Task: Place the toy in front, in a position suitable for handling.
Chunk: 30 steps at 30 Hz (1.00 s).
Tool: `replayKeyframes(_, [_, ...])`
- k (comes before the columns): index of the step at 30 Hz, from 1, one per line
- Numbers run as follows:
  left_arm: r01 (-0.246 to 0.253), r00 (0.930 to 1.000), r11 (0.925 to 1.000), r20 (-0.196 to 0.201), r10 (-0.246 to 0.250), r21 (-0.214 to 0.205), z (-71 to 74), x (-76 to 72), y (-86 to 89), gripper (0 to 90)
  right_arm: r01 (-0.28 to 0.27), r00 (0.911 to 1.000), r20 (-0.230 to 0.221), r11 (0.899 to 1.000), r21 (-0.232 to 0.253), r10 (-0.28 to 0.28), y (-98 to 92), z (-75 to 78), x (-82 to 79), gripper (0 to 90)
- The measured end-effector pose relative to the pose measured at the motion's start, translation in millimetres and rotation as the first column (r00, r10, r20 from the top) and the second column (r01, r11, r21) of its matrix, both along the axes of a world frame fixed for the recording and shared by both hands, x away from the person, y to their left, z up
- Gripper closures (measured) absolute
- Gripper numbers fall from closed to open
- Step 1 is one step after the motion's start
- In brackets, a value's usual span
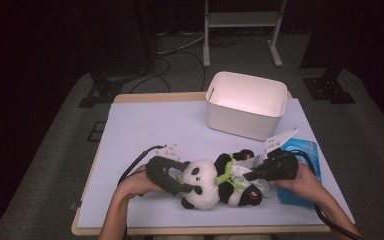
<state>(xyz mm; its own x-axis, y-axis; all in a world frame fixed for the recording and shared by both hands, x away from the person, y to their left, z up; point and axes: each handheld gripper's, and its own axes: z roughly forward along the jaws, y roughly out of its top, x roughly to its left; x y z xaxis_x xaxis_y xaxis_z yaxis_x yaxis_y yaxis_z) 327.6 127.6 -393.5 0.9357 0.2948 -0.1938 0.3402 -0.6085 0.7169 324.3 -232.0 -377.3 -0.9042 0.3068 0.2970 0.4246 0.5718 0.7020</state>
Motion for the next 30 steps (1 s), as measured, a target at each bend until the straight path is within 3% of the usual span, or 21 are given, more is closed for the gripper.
replayKeyframes(1, [0.0,1.0,1.0,0.0,0.0,0.0,0.0,0.0,0.0,10.5,0.0,1.0,-0.004,1.0,0.002,0.0,-1.1,-1.4,-0.7,85.4])
replayKeyframes(8, [0.006,0.9993,0.9999,-0.038,-0.006,0.009,-8.4,2.6,-0.1,10.0,0.001,1.0,-0.008,1.0,0.002,-0.001,-3.3,-4.3,-3.6,85.5])
replayKeyframes(12, [0.009,0.9996,0.9998,-0.026,-0.009,0.017,-10.3,2.6,-3.2,9.4,0.0,1.0,-0.001,1.0,-0.004,0.0,-1.1,-4.3,-3.0,85.5])
replayKeyframes(18, [0.021,0.9997,0.9997,0.013,-0.021,0.014,-3.2,0.0,-1.7,29.3,0.0,0.9997,0.024,1.0,0.01,-0.001,-0.1,4.6,-3.1,85.6])
replayKeyframes(20, [0.026,0.9994,0.9996,0.022,-0.026,0.007,-0.8,-0.3,-1.6,32.8,-0.016,0.9992,0.038,1.0,0.003,0.016,9.6,10.9,-1.7,85.7])
replayKeyframes(26, [0.02,0.9997,0.9998,0.014,-0.02,0.007,-1.2,0.2,-0.5,31.6,-0.038,0.9981,0.05,0.999,0.007,0.037,26.0,15.6,2.6,85.8])
replayKeyframes(30, [-0.003,1.0,1.0,-0.006,0.003,-0.008,-1.1,1.8,1.3,22.2,-0.055,0.998,0.03,0.998,-0.017,0.056,26.1,12.0,0.0,85.9])
